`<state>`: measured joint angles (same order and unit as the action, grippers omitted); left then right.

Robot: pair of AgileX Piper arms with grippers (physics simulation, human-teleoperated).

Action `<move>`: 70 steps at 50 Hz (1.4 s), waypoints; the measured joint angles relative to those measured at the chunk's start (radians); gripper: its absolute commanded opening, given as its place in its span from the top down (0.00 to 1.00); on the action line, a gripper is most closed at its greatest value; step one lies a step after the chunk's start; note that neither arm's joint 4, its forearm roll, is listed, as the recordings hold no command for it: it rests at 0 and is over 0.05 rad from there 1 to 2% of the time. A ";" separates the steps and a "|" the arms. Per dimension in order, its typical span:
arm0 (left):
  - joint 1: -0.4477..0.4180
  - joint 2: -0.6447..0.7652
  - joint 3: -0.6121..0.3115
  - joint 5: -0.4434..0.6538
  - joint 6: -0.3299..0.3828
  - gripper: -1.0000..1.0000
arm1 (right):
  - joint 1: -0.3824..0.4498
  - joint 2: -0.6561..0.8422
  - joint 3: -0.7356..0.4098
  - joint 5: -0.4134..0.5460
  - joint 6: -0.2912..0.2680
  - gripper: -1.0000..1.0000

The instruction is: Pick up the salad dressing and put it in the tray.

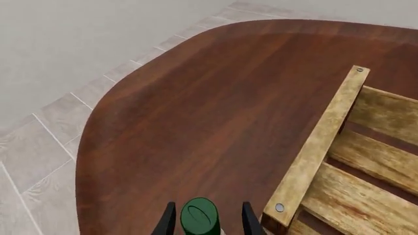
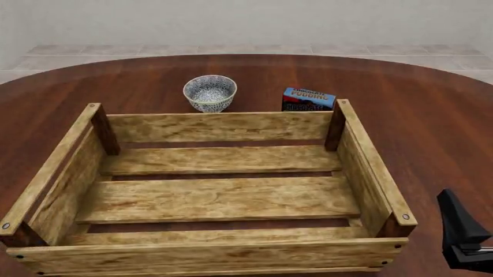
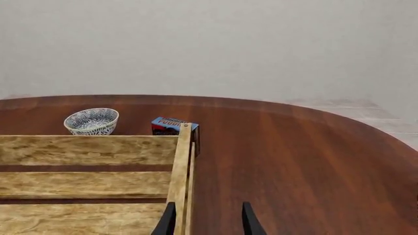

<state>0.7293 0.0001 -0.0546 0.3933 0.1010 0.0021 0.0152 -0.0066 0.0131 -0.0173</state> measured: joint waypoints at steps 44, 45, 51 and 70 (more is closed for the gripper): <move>0.040 0.006 0.053 -0.029 0.000 0.00 | -0.008 0.005 -0.002 0.000 0.010 0.00; 0.040 0.007 0.054 -0.031 0.000 0.00 | -0.008 0.006 -0.002 0.000 0.010 0.00; 0.039 0.019 0.054 -0.046 0.000 0.00 | -0.009 0.008 -0.002 -0.002 0.011 0.00; 0.031 0.077 0.054 -0.102 -0.008 0.00 | -0.014 0.010 -0.001 -0.005 0.014 0.00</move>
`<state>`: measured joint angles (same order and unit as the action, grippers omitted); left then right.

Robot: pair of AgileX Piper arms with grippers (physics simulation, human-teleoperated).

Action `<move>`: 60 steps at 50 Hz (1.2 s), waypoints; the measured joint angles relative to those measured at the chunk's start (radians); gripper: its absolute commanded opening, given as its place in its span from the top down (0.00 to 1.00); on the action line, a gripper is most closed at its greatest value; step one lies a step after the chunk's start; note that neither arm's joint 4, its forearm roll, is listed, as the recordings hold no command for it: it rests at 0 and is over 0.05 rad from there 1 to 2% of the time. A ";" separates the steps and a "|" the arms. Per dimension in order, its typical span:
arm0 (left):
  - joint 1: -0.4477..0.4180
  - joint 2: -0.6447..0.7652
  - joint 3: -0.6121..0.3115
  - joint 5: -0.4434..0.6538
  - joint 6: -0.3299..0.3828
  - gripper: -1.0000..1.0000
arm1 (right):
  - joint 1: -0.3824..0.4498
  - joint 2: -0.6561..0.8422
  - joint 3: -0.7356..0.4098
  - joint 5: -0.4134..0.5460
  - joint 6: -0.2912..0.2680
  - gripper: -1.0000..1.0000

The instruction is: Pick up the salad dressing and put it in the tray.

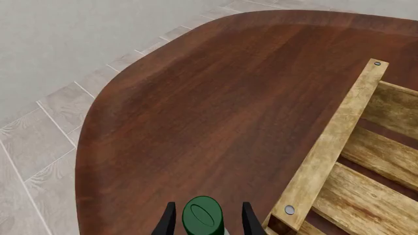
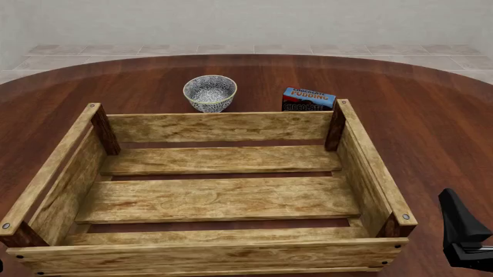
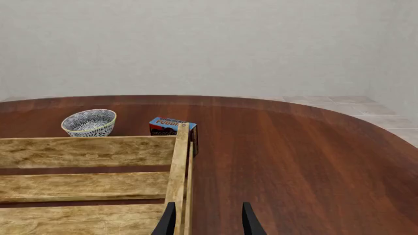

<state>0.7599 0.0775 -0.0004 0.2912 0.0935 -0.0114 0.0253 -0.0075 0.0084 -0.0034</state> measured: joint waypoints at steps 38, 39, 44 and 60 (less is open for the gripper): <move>0.029 0.267 0.000 -0.215 0.027 0.00 | -0.006 -0.001 0.001 0.001 0.004 0.00; 0.029 0.271 0.000 -0.217 0.027 0.00 | -0.006 -0.001 0.001 0.001 0.005 0.00; 0.030 0.289 0.000 -0.226 0.027 0.00 | -0.007 -0.002 0.000 0.002 0.005 0.00; 0.028 0.337 0.000 -0.246 0.030 0.00 | -0.010 0.002 -0.001 0.000 0.009 0.00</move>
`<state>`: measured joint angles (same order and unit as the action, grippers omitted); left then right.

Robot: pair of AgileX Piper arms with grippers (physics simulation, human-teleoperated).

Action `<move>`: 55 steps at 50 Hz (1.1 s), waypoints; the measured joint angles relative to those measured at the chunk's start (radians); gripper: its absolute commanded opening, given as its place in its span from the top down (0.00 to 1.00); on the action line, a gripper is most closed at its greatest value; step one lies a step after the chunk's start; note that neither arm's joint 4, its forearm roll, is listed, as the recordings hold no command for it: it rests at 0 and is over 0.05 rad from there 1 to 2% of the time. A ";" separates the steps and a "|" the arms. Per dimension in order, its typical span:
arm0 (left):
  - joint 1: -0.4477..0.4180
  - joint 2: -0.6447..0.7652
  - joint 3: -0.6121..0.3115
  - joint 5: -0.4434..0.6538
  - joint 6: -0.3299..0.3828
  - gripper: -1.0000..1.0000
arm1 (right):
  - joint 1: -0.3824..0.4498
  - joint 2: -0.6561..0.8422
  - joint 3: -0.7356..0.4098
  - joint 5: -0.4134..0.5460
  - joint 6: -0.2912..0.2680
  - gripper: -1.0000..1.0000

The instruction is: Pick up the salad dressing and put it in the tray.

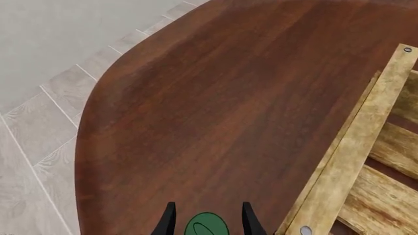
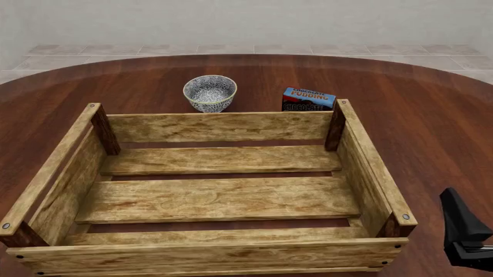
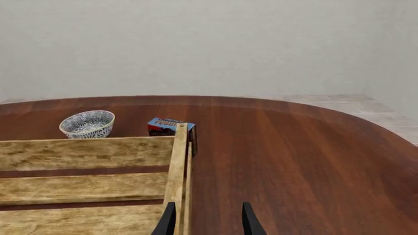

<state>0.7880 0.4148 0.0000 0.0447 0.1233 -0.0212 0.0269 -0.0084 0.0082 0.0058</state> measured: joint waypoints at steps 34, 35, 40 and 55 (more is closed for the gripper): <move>0.003 0.123 -0.005 -0.107 -0.023 1.00 | -0.002 0.010 0.000 -0.009 0.004 0.00; 0.004 0.122 -0.005 -0.106 -0.023 1.00 | -0.002 0.010 0.000 -0.008 0.004 0.00; 0.007 0.109 -0.003 -0.097 -0.019 1.00 | -0.002 0.009 0.000 -0.008 0.005 0.00; 0.012 0.045 0.000 -0.057 -0.007 1.00 | -0.003 0.009 0.002 -0.010 0.007 0.00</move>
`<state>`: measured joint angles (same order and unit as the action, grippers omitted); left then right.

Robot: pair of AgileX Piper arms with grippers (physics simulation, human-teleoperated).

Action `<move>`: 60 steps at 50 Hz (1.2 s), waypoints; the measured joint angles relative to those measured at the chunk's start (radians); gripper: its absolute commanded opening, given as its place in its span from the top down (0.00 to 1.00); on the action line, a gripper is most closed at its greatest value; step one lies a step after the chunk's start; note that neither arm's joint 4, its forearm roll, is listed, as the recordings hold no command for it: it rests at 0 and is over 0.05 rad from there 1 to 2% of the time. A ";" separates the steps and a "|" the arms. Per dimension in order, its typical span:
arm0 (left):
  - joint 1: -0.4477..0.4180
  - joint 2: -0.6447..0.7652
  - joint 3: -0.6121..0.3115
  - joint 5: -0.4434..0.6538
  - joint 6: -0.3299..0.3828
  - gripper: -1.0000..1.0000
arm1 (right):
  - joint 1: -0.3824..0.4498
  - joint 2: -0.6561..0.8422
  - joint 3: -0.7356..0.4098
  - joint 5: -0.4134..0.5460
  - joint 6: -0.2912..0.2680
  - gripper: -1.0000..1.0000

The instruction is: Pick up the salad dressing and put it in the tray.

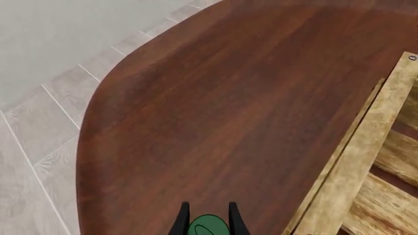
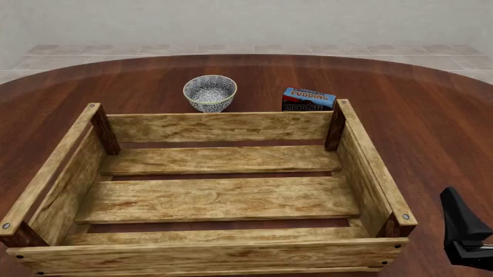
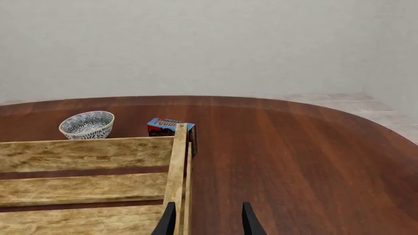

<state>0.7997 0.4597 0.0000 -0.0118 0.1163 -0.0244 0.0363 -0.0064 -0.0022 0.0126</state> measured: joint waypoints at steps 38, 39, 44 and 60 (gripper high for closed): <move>-0.053 -0.076 -0.024 -0.013 0.001 1.00 | -0.005 0.000 -0.001 0.002 0.007 0.00; -0.055 -0.077 -0.029 -0.011 0.001 1.00 | -0.006 0.000 -0.001 0.001 0.008 0.00; -0.071 -0.085 -0.055 0.004 0.002 1.00 | -0.007 0.001 -0.001 0.001 0.009 0.00; -0.119 -0.085 -0.124 0.029 0.016 1.00 | -0.008 0.001 0.000 0.001 0.009 0.00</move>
<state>0.6811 0.3748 -0.1240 0.0170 0.1323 -0.0326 0.0370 -0.0066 -0.0016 0.0211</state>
